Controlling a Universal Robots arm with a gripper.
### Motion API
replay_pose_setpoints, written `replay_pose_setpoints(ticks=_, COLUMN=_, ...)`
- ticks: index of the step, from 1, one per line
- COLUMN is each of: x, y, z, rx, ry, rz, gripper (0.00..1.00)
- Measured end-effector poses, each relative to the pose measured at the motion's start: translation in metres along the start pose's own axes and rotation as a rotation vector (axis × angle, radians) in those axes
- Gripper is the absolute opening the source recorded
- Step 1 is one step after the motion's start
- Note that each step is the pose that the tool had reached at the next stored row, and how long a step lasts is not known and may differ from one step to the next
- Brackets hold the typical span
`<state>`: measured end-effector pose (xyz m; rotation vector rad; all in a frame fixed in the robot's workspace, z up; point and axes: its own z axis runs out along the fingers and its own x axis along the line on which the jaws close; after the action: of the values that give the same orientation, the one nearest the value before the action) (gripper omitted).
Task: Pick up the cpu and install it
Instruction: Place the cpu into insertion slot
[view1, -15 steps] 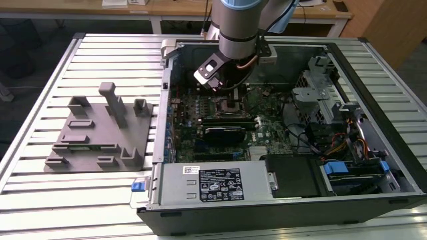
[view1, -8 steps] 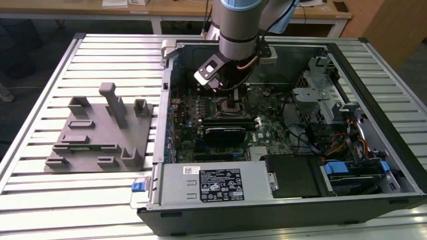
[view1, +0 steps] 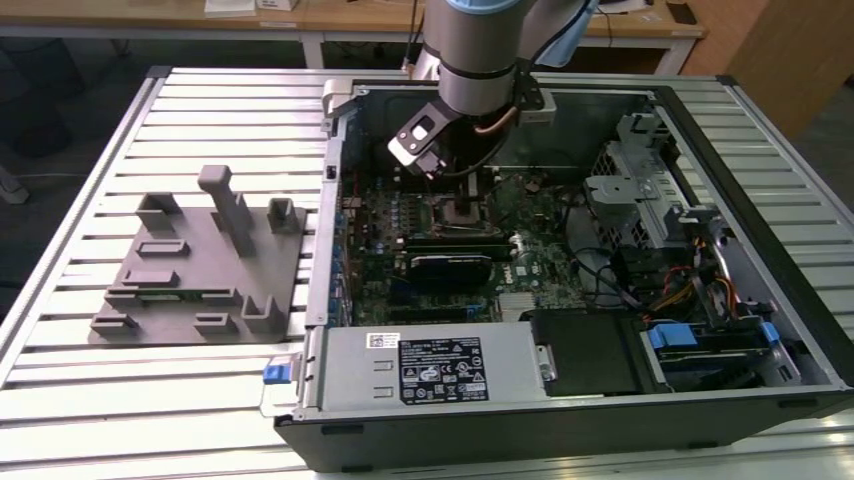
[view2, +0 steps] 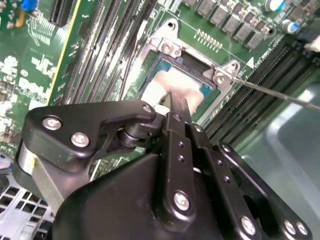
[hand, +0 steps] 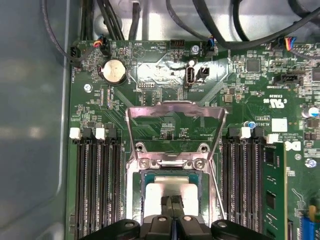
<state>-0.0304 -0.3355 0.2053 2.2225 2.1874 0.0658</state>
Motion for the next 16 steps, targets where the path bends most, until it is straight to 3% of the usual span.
replay_pose_setpoints(ticks=10, x=0.0004, y=0.0013, z=-0.0293, rx=-0.0041, ry=-0.0002, rz=0.000, gripper=0.11)
replay_pose_setpoints(ticks=16, x=0.0005, y=0.0018, z=-0.0395, rx=-0.0078, ry=-0.0002, rz=0.000, gripper=0.11)
